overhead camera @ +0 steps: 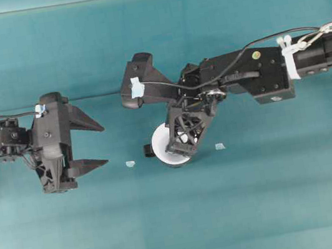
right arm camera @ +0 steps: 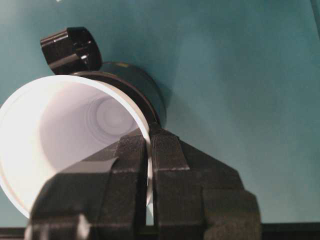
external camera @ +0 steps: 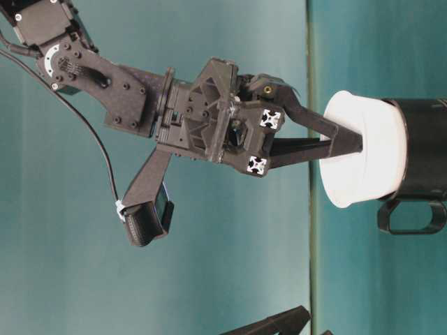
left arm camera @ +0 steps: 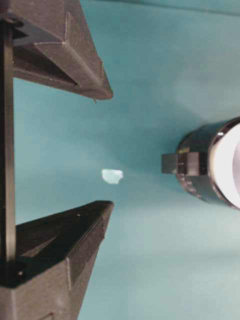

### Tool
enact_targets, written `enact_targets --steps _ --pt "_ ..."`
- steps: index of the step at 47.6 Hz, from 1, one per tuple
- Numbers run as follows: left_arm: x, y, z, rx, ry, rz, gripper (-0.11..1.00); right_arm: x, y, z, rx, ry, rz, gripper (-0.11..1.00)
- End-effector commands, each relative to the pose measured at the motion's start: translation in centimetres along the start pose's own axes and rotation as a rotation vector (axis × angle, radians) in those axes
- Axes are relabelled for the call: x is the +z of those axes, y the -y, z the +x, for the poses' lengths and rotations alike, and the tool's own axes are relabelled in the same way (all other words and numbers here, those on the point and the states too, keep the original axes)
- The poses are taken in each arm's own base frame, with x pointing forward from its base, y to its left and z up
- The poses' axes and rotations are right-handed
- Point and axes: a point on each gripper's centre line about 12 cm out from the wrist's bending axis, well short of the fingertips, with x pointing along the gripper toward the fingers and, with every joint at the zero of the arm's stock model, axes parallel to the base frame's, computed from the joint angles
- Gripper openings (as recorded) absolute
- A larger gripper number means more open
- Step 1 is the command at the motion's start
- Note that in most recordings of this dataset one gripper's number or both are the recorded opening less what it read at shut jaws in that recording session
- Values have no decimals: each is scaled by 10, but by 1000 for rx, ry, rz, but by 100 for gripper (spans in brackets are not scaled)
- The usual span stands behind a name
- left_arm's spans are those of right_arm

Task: Put the paper cup into the moved cup holder.
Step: 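Lower the white cup into the black holder with the right gripper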

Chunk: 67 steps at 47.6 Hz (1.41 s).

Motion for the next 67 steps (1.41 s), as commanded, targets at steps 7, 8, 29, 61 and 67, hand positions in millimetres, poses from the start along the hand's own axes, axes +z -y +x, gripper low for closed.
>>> enact_targets --steps 7,8,29,61,67 --pt "7 0 -1 0 23 2 83 5 -2 -5 9 32 -3 3" --pt "8 0 -1 0 25 4 83 4 -2 -5 9 31 -3 3" --pt "7 0 -1 0 23 2 84 4 -5 -6 28 27 13 39" --pt "7 0 -1 0 22 2 83 7 -7 -14 34 62 2 93" --pt "7 0 -1 0 23 2 83 8 -7 -22 36 85 -2 93"
